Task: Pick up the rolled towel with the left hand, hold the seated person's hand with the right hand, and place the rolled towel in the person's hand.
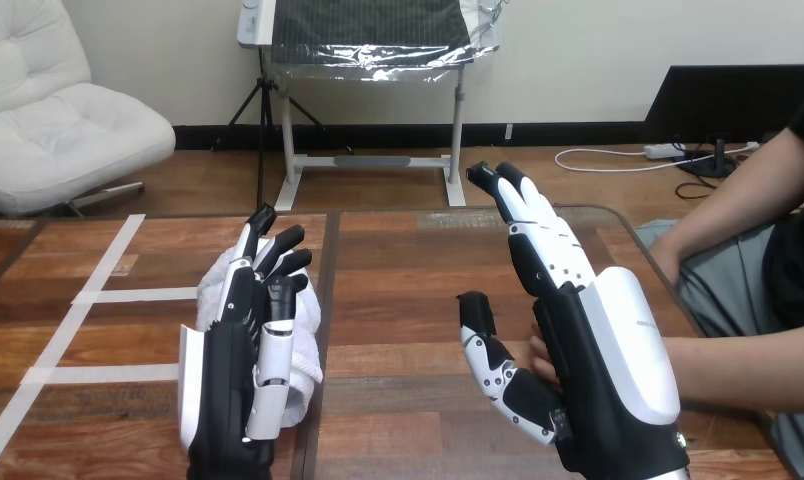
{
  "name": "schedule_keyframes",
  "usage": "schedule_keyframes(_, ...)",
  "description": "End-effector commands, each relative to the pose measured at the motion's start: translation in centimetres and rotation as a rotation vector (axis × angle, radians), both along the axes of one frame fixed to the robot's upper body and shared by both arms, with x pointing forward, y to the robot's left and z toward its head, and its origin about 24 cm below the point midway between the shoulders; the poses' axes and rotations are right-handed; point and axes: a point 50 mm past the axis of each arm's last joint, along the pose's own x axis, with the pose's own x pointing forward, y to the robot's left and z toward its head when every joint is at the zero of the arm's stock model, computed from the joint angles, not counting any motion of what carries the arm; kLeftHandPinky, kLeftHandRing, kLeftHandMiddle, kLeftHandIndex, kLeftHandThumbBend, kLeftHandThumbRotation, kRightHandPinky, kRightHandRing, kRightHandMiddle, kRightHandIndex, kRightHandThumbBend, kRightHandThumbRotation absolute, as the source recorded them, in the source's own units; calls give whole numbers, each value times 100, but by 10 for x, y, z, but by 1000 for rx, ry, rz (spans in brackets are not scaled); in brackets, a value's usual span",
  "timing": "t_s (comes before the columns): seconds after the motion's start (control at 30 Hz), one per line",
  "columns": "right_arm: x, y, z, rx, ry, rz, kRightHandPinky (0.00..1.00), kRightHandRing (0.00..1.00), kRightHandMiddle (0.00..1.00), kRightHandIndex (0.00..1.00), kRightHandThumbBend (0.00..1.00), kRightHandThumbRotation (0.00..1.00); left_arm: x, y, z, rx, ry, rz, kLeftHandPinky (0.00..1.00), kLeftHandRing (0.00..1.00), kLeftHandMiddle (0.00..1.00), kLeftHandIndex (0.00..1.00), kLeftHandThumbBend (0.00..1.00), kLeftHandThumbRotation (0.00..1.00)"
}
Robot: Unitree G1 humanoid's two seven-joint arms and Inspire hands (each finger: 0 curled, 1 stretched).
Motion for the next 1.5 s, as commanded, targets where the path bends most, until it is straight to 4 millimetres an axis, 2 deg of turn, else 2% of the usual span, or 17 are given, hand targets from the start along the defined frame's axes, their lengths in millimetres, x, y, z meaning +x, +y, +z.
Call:
schedule_keyframes(0.0,8,1,17,28,-90,-5,100,100,100,96,5,0,10,-5,16,6,-85,-10,76,81,85,92,31,100)
schedule_keyframes(0.83,10,1,18,31,-100,-5,100,100,100,96,5,0,11,-5,17,30,-49,35,76,82,86,91,39,98)
schedule_keyframes(0.93,10,1,19,32,-102,-7,100,100,100,96,5,0,11,-5,18,41,-34,56,77,83,86,91,41,95)
schedule_keyframes(1.33,10,1,19,43,-97,-4,100,100,100,96,5,0,10,-4,23,119,-18,133,79,88,90,92,47,63)
schedule_keyframes(1.47,10,0,18,46,-93,-5,100,100,100,96,5,0,10,-4,24,127,-18,146,79,89,91,92,49,57)
